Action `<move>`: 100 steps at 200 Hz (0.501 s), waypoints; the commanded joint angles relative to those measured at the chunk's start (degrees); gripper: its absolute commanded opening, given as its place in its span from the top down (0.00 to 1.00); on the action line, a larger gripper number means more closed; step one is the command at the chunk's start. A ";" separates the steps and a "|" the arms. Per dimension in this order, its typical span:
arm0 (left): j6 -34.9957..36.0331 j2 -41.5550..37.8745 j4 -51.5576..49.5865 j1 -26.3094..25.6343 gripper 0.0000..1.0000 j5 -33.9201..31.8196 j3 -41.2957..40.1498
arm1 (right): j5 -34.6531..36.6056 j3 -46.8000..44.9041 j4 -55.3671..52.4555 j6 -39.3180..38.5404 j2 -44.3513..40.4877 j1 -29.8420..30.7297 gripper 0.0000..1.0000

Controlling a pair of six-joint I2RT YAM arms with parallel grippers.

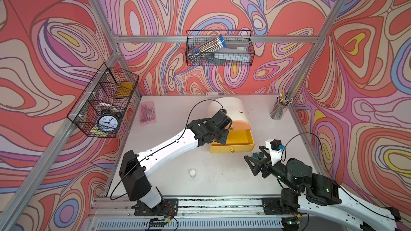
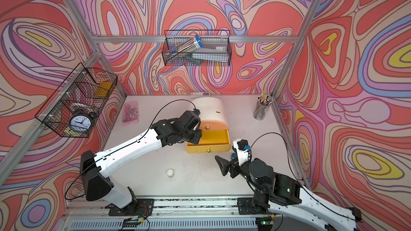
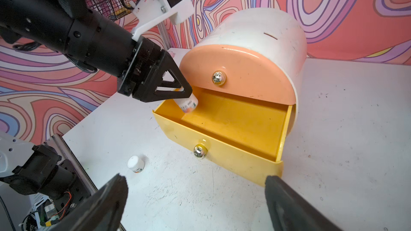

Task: Put the paint cans in the drawer according to color
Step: Place the paint can in the drawer.

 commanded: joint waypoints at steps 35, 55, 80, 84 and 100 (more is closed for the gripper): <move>-0.68 -4.57 -5.07 -0.54 0.41 -3.32 -1.87 | -2.84 -0.37 1.68 0.11 4.43 0.26 0.02; -2.37 -10.94 -10.64 -0.47 0.39 -5.97 -6.24 | -5.61 -0.32 3.23 -0.23 7.88 0.26 0.02; -7.30 -18.91 -17.10 -0.49 0.32 -7.21 -16.21 | -10.29 -0.04 5.81 -1.18 13.70 0.26 0.02; -8.11 -20.21 -17.46 -0.51 0.32 -6.96 -18.22 | -11.02 -0.04 6.39 -1.29 14.57 0.25 0.02; -12.34 -24.86 -16.63 -0.52 0.28 -5.15 -26.31 | -13.04 -0.11 8.79 -1.57 18.19 0.24 0.02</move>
